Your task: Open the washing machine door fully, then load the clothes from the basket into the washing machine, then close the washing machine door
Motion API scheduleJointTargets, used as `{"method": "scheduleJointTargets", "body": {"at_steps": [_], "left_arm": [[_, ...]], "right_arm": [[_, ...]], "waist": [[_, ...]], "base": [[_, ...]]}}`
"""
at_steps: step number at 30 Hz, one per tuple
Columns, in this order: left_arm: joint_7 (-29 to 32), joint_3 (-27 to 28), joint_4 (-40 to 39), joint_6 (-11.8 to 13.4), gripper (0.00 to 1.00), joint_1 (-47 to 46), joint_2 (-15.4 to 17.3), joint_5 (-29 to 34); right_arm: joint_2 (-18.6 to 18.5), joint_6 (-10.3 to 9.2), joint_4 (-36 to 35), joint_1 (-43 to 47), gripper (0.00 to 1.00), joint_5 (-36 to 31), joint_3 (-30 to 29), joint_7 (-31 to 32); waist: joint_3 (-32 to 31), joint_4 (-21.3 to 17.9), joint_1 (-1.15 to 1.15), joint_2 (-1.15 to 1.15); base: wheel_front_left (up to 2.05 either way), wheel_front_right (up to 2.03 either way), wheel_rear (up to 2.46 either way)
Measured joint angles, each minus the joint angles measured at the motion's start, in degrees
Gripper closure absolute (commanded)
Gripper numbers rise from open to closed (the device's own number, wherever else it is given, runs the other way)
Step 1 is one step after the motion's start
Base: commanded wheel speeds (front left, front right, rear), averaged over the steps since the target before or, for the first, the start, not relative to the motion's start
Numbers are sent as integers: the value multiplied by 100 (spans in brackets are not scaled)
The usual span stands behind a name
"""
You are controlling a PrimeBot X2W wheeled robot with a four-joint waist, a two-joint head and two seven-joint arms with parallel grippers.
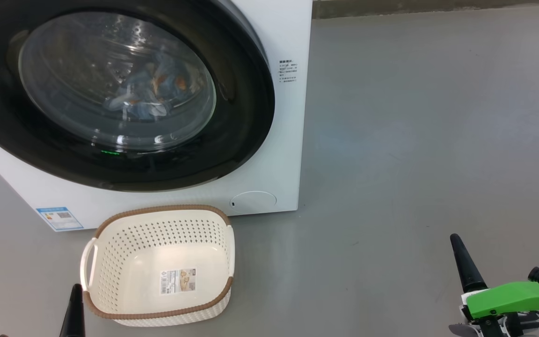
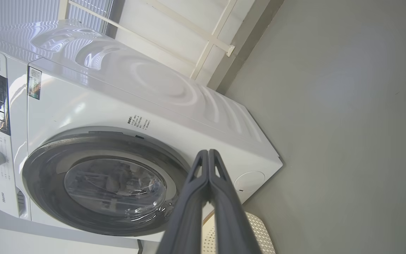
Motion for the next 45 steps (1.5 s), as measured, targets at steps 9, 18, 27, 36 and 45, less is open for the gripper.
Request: {"method": "scheduleJointTargets", "body": {"at_steps": [9,18,27,36,45], "left_arm": [[109,10,0,0,100,-9,-12,-464],[259,23,-21,0,100,-121,-35,-996],[431,41,-24,0,100,-130,-64,-1570],[560,55,-37,0,100,-232,-107,-2097],[714,75,-38,0,100,-258,-165,-2598]], "right_arm": [[58,0,-53,11,100,368,-114,120],[145,-1,-133,13,100,814,-234,289],[212,-2,-215,15,100,1335,-324,449],[310,-2,-278,21,100,1753,-469,592],[366,-3,-358,133,100,2147,-542,744]], "waist": [[-30,30,0,0],[-64,65,0,0],[-101,103,0,0],[-135,137,0,0],[-169,172,0,0]], "base": [[0,0,0],[0,0,0],[0,0,0],[0,0,0],[0,0,0]]}}
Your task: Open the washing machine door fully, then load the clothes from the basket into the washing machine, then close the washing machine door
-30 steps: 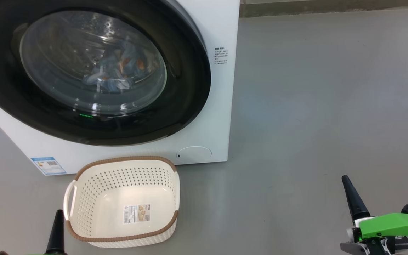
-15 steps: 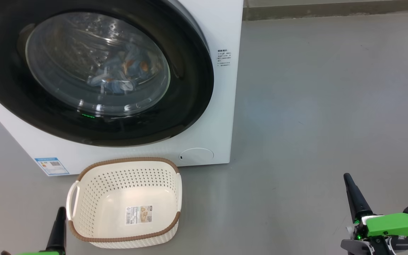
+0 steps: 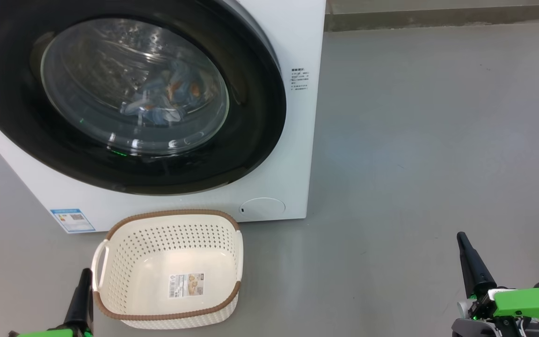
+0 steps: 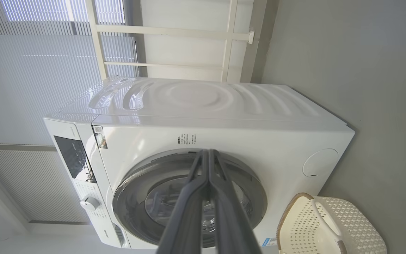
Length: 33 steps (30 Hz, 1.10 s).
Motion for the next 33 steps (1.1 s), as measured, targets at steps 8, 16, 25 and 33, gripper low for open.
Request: {"method": "scheduleJointTargets", "body": {"at_steps": [8,16,25,33], "left_arm": [[22,7,-16,0,100,-77,-4,-116],[22,8,-16,0,100,-77,-5,-116],[22,8,-16,1,100,-77,-5,-116],[22,8,-16,1,100,-77,-5,-116]], "right_arm": [[18,0,-15,0,100,143,-77,14],[23,0,-15,0,100,143,-80,16],[26,0,-15,0,100,143,-81,18],[26,0,-15,0,100,143,-82,18]], "waist": [[-3,4,0,0],[-3,4,0,0],[-3,4,0,0],[-3,4,0,0]], "base": [[0,0,0],[0,0,0],[0,0,0],[0,0,0]]}}
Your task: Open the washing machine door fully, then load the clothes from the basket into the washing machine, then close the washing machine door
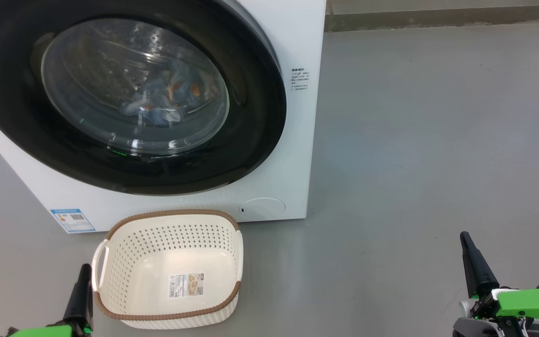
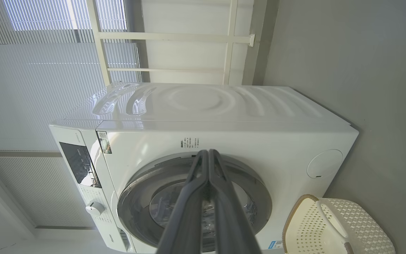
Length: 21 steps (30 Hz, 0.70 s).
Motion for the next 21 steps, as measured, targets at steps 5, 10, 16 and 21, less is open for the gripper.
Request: {"method": "scheduleJointTargets", "body": {"at_steps": [5,10,16,21], "left_arm": [[0,0,0,-1,100,0,0,0],[0,0,0,0,100,0,-1,0],[0,0,0,-1,100,0,-1,0],[0,0,-1,-1,100,0,-1,0]], "right_arm": [[1,-1,0,0,100,0,0,1],[2,-1,0,0,100,0,-1,1],[2,-1,0,0,100,0,-1,1],[3,-13,-1,0,100,0,-2,1]], "waist": [[0,0,0,0],[0,0,0,0],[0,0,0,0],[0,0,0,0]], "base": [[0,0,0],[0,0,0],[0,0,0],[0,0,0]]}}
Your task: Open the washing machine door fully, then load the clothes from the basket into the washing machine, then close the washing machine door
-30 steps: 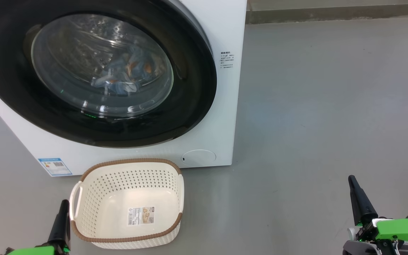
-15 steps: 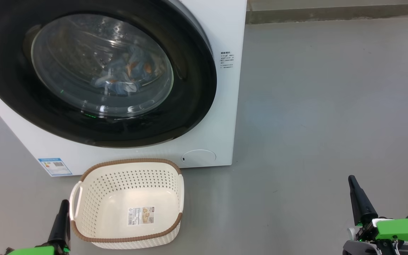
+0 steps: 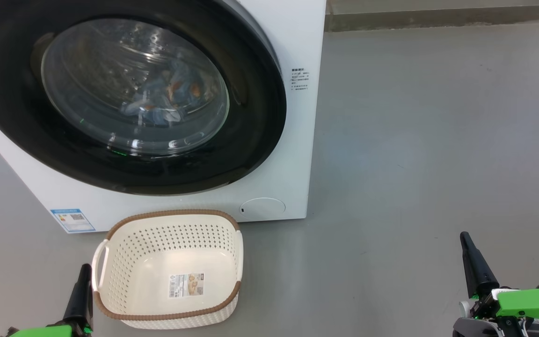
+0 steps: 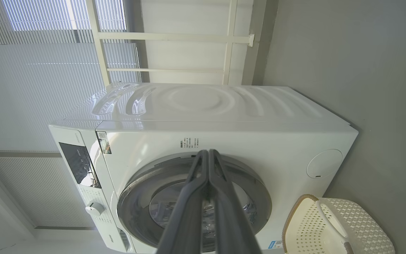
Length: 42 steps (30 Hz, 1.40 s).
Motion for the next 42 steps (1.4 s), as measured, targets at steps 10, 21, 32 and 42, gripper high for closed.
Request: {"method": "scheduleJointTargets", "body": {"at_steps": [10,21,32,42], "left_arm": [[0,0,0,1,100,0,0,0],[0,0,0,1,100,0,0,0],[0,0,0,1,100,0,0,0],[0,0,0,1,100,0,0,0]], "right_arm": [[0,-1,0,0,100,0,-2,0],[1,-1,0,0,100,0,-2,0],[2,-1,0,0,100,0,-3,0],[2,-1,0,0,100,0,-3,0]], "waist": [[0,0,0,0],[0,0,0,0],[0,0,0,0],[0,0,0,0]], "base": [[0,0,0],[0,0,0],[0,0,0],[0,0,0]]}}
